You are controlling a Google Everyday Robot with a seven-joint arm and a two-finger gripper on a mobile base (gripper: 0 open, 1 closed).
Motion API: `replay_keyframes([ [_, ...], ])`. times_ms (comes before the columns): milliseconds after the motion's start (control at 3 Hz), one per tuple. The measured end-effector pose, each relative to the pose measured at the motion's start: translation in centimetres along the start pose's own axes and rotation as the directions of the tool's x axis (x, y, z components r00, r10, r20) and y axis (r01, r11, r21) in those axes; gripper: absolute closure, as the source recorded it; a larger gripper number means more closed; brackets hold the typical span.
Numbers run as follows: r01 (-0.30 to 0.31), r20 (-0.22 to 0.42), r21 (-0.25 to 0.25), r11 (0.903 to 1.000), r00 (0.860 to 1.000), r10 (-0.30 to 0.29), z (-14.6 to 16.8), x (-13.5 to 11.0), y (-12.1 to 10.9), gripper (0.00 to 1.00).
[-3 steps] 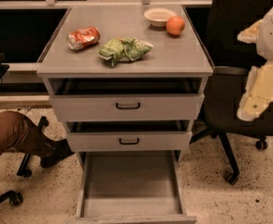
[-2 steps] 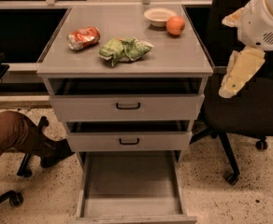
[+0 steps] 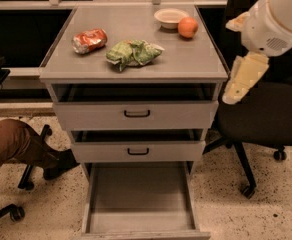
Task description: Place green jalapeno chip bag into bottom drawer
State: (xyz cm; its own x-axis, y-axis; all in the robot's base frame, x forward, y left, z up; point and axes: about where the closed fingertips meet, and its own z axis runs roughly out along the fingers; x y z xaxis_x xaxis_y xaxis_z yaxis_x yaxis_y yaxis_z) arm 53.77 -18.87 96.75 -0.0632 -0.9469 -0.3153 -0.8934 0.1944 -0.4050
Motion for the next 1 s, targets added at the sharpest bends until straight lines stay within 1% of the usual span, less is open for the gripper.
replay_keyframes([
  [333, 0.040, 0.117, 0.003, 0.9992, 0.992, -0.040, 4.6, -4.3, -2.2, 0.00],
  [667, 0.091, 0.200, 0.011, 0.9958, 0.976, -0.091, 9.5, -9.5, -5.3, 0.00],
  [1000, 0.097, 0.237, 0.016, 0.9952, 0.967, -0.098, 14.7, -14.3, -8.2, 0.00],
])
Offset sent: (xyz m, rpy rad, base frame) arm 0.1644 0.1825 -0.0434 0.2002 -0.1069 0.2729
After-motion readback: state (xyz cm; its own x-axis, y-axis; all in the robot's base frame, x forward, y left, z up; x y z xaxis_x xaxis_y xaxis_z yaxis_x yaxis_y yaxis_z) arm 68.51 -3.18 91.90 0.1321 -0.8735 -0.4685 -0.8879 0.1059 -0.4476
